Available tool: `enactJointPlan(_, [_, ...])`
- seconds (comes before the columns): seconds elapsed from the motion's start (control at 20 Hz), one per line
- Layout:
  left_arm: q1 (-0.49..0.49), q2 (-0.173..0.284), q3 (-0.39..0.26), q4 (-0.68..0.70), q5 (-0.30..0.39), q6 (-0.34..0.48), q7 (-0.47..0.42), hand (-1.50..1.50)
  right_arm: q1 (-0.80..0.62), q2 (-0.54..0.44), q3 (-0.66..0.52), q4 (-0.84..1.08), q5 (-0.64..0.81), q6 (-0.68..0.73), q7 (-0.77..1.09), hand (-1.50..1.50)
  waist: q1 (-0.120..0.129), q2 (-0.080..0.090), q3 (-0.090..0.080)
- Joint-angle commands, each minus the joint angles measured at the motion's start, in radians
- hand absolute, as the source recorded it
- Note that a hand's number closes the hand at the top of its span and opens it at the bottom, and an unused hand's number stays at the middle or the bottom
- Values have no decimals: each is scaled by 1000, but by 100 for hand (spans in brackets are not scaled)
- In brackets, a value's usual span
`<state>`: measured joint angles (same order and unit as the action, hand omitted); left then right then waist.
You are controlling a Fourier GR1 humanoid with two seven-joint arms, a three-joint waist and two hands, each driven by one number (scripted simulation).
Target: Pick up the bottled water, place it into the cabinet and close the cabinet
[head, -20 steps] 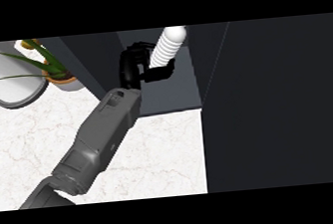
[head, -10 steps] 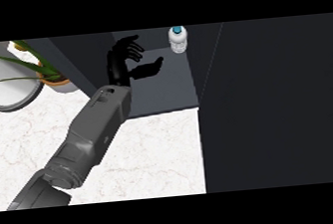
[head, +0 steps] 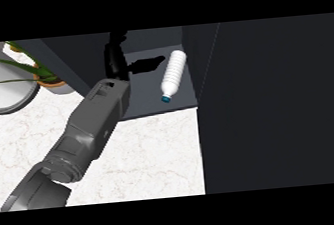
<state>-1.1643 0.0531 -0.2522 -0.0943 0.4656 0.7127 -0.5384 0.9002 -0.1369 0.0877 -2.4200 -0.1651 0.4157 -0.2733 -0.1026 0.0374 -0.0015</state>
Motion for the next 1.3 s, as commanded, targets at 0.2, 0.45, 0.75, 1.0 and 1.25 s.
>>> enactJointPlan(0.2, [-29,-1,57,-65,41,-151,-87,-150,3,-2,-23,-10,-76,13,8,-150,12,-3,-1])
enactJointPlan(0.45, [-81,-14,85,-108,60,-252,-84,-150,69,-25,-34,-46,-105,52,8,-150,38,-24,1])
enactJointPlan(0.75, [-4,-40,95,-136,56,-328,-148,-150,56,3,-5,-82,-91,20,48,-150,75,-32,1])
enactJointPlan(1.0, [50,-53,74,-211,74,-305,-125,-150,118,11,18,-123,-69,31,49,-150,75,-39,1])
enactJointPlan(1.25, [173,-53,-22,-363,102,-328,-95,-150,22,23,27,-106,-87,-23,126,-150,99,-42,1])
